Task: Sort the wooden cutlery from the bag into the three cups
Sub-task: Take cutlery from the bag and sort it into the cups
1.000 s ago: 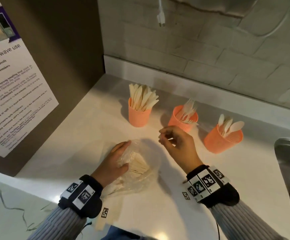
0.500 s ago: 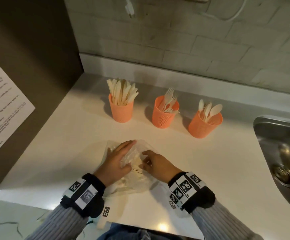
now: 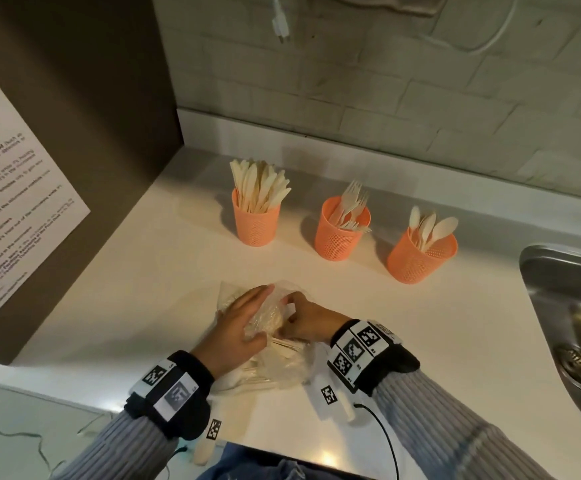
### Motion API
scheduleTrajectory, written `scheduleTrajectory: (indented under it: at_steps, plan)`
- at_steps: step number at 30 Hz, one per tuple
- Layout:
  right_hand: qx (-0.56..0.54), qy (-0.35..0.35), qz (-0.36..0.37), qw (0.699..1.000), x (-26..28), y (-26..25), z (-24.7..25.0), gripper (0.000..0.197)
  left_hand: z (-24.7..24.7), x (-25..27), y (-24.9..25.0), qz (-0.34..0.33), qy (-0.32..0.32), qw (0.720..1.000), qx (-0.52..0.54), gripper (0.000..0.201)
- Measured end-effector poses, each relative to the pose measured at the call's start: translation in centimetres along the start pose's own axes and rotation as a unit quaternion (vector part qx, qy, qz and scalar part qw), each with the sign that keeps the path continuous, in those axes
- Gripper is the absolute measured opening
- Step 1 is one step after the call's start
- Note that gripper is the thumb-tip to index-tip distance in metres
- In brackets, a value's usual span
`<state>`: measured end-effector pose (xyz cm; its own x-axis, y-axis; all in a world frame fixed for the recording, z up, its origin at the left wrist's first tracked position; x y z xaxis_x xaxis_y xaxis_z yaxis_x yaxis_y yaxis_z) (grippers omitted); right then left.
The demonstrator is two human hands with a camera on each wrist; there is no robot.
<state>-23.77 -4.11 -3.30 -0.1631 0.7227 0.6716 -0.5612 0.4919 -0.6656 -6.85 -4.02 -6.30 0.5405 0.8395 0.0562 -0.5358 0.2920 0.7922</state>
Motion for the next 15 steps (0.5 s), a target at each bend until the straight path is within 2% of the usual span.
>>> scheduleTrajectory:
  at_steps: [8, 11, 15]
  plan:
    - [0.039, -0.016, -0.025, 0.999, 0.3, -0.2, 1.3, 0.064, 0.2, -0.2, 0.1, -0.015, -0.009, 1.0, 0.008, 0.069]
    - [0.047, 0.007, -0.026, 0.999, 0.9, -0.4, 1.9, 0.062, 0.0, -0.3, 0.2, -0.02, -0.013, 1.0, 0.012, 0.069]
    - [0.018, -0.005, -0.041, 0.999, 0.8, -0.4, 1.8, 0.079, -0.4, -0.6, 0.2, -0.021, -0.019, 0.999, 0.014, 0.07]
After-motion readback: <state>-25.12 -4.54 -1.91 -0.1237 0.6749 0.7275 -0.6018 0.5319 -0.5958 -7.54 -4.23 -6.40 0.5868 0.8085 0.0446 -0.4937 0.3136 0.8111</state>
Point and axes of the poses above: each hand's wrist, its own x-axis away from the middle knuckle, its own z-axis out of the back of the hand, y = z × x, the point moved 1 cm from there along -x, towards the middle knuckle, and after that the axes turned 8 degrees about -x, right-handed, at the moved point
